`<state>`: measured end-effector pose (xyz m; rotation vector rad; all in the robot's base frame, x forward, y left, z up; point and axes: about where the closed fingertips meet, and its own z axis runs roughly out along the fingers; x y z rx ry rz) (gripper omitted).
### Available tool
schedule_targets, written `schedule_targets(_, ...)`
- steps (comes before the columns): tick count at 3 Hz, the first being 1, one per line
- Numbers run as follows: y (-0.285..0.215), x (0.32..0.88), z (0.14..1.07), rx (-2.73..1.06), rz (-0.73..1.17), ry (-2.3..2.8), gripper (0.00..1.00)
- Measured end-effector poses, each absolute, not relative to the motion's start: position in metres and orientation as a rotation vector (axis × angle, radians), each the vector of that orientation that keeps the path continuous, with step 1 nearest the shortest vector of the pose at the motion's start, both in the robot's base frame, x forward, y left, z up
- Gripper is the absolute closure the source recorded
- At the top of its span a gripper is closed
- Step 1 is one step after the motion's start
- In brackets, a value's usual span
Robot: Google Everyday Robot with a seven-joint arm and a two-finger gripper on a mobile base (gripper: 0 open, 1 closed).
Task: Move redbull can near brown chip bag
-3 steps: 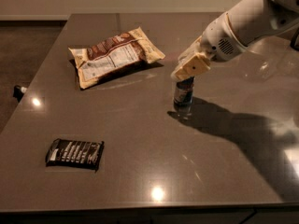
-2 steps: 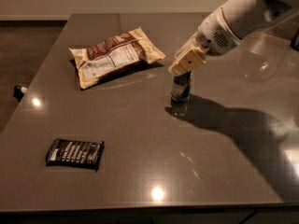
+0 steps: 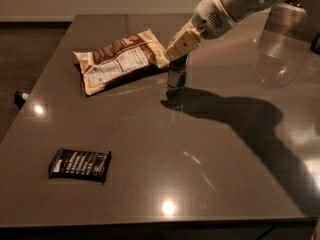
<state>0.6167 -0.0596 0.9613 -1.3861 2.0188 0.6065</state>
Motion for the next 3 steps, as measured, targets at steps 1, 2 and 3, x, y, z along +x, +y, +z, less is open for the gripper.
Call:
schedule_targets(1, -0.043, 0.629, 0.973, -1.392, 0.614, 1.979, 1.00)
schedule_targets(2, -0.023, 0.644, 0.970, -1.408, 0.594, 1.969, 1.00)
schedule_targets(3, -0.013, 0.659, 0.961, -1.407, 0.563, 1.991, 0.96)
